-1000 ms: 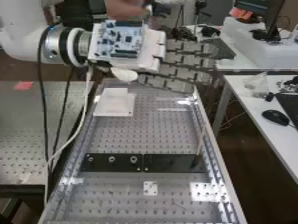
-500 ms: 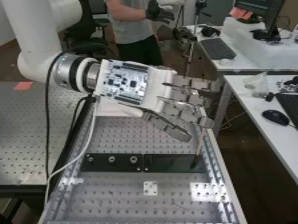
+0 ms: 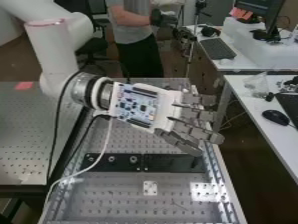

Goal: Grab the chopstick and place it in the clear container

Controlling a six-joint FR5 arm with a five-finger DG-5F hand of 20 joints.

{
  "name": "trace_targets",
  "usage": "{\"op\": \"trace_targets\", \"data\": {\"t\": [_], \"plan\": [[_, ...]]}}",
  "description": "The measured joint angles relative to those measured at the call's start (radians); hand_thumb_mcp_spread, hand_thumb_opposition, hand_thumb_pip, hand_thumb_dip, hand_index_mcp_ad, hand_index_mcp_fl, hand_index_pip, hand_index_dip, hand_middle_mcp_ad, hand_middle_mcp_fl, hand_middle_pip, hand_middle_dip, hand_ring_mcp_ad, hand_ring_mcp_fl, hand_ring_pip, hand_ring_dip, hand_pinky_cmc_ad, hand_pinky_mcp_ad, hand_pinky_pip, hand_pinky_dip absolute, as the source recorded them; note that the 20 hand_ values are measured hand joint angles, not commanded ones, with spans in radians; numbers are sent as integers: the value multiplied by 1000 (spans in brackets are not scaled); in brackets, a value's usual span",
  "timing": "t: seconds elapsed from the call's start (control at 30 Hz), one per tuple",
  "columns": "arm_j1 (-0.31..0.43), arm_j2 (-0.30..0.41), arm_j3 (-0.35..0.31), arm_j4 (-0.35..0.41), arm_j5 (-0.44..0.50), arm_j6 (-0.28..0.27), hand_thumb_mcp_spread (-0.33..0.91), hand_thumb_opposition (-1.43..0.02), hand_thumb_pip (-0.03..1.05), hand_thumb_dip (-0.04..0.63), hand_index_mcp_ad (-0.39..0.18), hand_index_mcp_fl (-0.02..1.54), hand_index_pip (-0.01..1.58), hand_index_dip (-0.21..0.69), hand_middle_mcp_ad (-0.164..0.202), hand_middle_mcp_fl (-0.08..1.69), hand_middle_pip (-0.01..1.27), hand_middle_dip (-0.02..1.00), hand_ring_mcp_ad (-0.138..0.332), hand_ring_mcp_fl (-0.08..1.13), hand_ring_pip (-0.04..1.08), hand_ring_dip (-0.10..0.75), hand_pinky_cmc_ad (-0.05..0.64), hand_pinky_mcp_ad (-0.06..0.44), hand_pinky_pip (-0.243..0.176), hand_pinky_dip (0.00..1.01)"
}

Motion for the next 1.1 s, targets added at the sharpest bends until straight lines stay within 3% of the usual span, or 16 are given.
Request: {"op": "trace_targets", "data": {"t": [0.33, 0.67, 0.87, 1.1], "plan": [[18, -53, 5, 40, 57, 89, 379, -803, 761, 354, -138, 391, 752, 185, 12, 501, 126, 641, 105, 61, 112, 255, 314, 290, -59, 188], [28, -117, 39, 29, 103, 186, 394, -803, 744, 353, -138, 384, 721, 188, 12, 508, 124, 641, 101, 80, 110, 258, 304, 291, -59, 187], [35, -149, 54, 18, 108, 220, 415, -803, 744, 353, -145, 384, 721, 188, 12, 529, 124, 641, 101, 113, 105, 255, 304, 291, -59, 176], [39, -163, 59, 1, 118, 224, 429, -803, 714, 354, -166, 384, 721, 188, 12, 574, 138, 641, 105, 145, 113, 291, 304, 291, -59, 176]]}}
